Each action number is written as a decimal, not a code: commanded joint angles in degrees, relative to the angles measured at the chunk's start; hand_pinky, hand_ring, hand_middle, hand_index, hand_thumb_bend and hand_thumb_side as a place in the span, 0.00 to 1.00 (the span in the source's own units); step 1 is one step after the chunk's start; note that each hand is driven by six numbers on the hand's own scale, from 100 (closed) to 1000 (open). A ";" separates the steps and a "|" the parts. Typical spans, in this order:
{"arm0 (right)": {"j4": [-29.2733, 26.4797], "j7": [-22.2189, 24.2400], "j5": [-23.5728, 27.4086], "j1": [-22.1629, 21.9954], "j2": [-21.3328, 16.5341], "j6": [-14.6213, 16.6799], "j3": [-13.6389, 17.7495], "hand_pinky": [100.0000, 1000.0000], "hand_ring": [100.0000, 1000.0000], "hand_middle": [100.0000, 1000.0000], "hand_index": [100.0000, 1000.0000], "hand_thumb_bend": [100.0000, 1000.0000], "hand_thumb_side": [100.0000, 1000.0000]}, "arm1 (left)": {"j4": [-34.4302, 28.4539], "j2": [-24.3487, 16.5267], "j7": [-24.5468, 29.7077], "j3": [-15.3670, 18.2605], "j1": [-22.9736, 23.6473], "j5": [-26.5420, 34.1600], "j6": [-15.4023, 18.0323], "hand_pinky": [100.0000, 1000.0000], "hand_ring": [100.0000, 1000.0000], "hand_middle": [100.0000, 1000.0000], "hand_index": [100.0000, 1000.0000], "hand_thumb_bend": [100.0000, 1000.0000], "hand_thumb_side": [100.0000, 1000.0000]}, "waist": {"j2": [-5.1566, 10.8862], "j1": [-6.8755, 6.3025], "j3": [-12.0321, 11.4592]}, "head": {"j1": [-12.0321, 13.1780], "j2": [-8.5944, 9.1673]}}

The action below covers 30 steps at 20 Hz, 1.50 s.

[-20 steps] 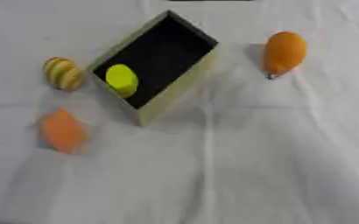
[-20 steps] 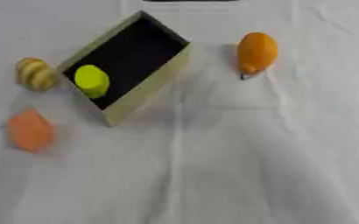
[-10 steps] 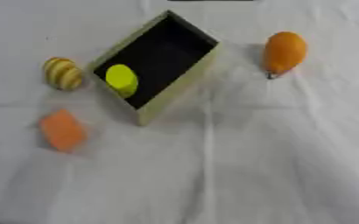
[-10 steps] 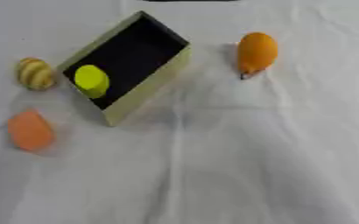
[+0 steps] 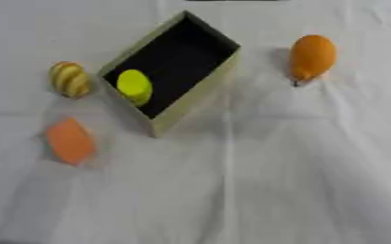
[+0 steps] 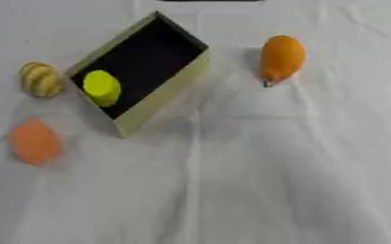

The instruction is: Pick up objects on the table and place them in the box.

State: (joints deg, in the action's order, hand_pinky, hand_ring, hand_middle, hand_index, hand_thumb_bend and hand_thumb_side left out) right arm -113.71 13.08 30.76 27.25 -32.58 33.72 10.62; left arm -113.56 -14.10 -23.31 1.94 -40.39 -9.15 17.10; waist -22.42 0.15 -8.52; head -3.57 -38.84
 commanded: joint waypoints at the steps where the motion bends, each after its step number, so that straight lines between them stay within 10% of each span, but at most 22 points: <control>1: -0.88 -0.77 -1.21 0.40 -2.61 -0.76 1.18 0.90 0.89 0.61 0.81 0.00 0.49 | -1.03 -0.84 -0.14 0.24 -1.08 0.05 0.05 0.66 0.69 0.70 0.87 0.47 0.48 | 1.01 0.12 -0.07 | 0.61 0.55; 7: -0.88 -4.02 -10.68 -3.72 -13.00 2.84 2.08 0.86 0.90 0.63 0.83 0.00 0.49 | -1.03 -2.16 -0.25 0.31 -0.81 -0.43 -0.10 0.66 0.69 0.70 0.87 0.47 0.47 | 1.26 1.24 0.58 | 1.54 -0.20; 18: 1.56 -13.00 -42.81 -10.92 -34.86 6.70 -0.20 0.80 0.90 0.78 0.89 0.04 0.58 | -1.03 -4.87 -0.48 0.43 0.53 -1.15 -0.84 0.65 0.69 0.70 0.87 0.47 0.48 | 1.37 2.76 2.53 | 2.72 -0.47; 30: 17.21 -13.91 -62.82 -6.70 -39.49 16.27 -8.69 0.81 0.93 0.88 0.93 0.22 0.49 | -1.03 -5.50 -0.38 0.09 0.77 -1.26 -1.00 0.65 0.69 0.70 0.87 0.47 0.48 | 1.51 3.50 2.25 | 1.10 -0.34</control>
State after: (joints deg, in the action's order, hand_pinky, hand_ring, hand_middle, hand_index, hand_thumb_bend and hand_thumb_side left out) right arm -97.61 -0.69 -30.54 19.86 -69.16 49.28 1.93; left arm -113.68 -18.20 -23.68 1.97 -39.16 -10.18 16.21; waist -22.40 3.69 -6.33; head -2.20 -39.30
